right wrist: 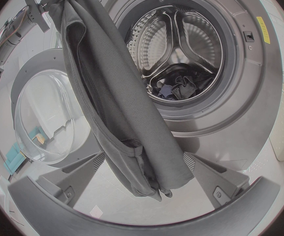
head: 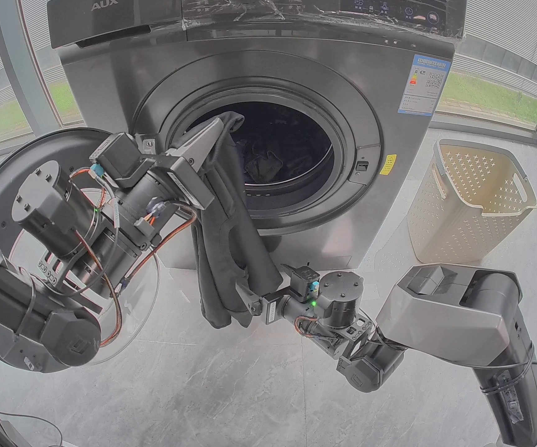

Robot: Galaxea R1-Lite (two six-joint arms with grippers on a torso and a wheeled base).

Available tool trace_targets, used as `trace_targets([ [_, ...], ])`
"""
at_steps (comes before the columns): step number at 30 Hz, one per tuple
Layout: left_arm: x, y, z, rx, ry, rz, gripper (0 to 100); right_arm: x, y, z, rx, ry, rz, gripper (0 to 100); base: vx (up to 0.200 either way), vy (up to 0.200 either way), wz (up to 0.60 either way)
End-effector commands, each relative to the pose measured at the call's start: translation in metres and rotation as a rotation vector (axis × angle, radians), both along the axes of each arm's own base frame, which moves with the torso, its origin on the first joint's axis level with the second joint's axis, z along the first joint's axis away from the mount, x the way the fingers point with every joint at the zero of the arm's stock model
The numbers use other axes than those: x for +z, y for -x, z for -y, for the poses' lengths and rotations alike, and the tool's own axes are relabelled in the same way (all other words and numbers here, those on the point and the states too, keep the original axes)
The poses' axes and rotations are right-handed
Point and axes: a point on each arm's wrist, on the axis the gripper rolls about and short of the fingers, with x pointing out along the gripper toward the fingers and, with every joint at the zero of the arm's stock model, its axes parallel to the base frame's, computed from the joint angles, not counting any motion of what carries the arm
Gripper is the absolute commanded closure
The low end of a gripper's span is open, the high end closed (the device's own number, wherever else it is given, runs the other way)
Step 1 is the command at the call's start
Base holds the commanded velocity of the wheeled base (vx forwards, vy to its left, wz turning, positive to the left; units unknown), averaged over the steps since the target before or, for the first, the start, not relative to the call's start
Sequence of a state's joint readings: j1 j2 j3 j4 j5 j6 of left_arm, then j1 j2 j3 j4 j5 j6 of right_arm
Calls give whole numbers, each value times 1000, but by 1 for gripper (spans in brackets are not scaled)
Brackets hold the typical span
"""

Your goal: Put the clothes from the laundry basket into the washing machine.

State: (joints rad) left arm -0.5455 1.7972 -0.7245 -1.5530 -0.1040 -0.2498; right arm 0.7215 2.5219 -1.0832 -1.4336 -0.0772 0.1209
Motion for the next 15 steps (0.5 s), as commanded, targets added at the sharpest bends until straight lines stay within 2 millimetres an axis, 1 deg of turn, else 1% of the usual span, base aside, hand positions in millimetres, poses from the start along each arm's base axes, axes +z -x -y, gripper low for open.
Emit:
trace_targets([
  [1, -2, 3, 3, -13, -2, -2, 100, -5, -6, 0, -8, -4, 4, 0, 0, 0, 0],
  [9, -2, 2, 4, -13, -2, -4, 100, -7, -3, -6, 49, -7, 5, 0, 0, 0, 0],
  [15, -1, 2, 4, -13, 1, -1, 100, -17, -1, -9, 126, 6, -14, 0, 0, 0, 0],
])
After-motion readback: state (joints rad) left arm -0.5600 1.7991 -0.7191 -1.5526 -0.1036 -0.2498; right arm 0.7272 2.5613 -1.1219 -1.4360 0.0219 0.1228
